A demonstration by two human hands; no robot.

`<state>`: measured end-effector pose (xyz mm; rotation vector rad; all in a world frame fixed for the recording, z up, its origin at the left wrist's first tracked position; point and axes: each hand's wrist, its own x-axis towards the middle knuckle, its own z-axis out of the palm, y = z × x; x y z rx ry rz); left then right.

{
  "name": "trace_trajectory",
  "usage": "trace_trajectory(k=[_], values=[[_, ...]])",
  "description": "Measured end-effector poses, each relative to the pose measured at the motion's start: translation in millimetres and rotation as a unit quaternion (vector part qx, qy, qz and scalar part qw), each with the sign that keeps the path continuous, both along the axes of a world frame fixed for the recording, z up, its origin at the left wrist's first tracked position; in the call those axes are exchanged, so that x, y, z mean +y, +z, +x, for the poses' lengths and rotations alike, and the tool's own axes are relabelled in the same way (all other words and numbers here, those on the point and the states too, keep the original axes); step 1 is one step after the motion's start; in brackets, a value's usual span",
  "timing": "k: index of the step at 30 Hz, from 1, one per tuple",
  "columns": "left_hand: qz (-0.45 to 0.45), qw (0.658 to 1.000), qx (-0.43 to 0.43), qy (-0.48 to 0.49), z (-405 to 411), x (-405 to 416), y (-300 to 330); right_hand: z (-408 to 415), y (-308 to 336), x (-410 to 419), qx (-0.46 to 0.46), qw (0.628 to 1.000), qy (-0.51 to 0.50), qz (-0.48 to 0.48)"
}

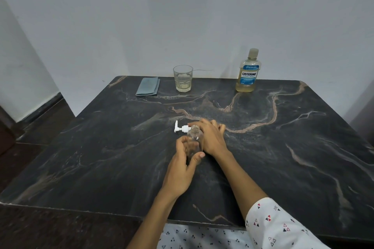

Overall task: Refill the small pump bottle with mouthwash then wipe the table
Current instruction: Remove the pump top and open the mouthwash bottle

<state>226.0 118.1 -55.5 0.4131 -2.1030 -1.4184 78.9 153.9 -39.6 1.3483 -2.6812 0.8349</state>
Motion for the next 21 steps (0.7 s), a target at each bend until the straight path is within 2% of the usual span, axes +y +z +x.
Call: trace_trajectory(k=[21], values=[[0.024,0.999,-0.032,-0.012,2.0,-0.8,0.7,0.9,-0.8,1.2,0.005,1.000,-0.010,0.017]])
